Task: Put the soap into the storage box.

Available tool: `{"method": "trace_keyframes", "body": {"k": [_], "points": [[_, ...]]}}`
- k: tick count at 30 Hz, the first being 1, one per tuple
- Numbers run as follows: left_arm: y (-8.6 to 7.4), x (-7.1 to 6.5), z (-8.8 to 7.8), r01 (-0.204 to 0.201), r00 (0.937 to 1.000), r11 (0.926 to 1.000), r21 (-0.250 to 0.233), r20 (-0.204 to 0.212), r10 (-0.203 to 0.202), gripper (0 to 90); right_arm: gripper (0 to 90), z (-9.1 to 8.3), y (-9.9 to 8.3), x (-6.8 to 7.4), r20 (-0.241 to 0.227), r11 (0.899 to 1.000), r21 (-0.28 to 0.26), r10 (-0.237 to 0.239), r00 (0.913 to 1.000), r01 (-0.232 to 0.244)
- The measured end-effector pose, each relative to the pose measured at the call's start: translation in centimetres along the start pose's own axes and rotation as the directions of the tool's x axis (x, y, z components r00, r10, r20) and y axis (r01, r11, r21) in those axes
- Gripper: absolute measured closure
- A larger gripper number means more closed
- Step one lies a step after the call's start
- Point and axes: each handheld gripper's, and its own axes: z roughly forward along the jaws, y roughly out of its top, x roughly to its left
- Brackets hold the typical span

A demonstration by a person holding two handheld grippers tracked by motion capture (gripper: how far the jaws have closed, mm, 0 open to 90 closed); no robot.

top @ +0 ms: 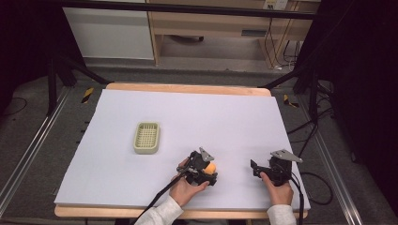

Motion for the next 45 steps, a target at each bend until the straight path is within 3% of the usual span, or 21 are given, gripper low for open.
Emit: {"method": "trace_keyframes", "body": {"k": [8,18,35,45], "points": [[-0.1,-0.1,0.0,-0.016,0.9998,0.9999,-0.003,-0.011,0.016,25.1,6.0,0.0,0.0,0.0,-0.005,1.0,0.001,0.001,1.0,-0.001],[-0.4,0.7,-0.5,-0.004,0.9999,0.9999,-0.016,-0.012,0.004,25.1,6.0,0.0,0.0,0.0,-0.002,1.0,0.004,0.002,1.0,-0.002],[-0.3,2.0,-2.8,-0.007,1.0,0.9994,-0.033,0.001,0.007,25.1,6.0,0.0,0.0,0.0,0.0,1.0,-0.001,0.001,1.0,-0.001],[-0.1,3.2,-4.5,-0.003,0.9998,0.9987,-0.051,-0.019,0.002,25.1,6.0,-0.1,0.0,0.0,0.001,1.0,0.0,0.002,1.0,-0.002]]}}
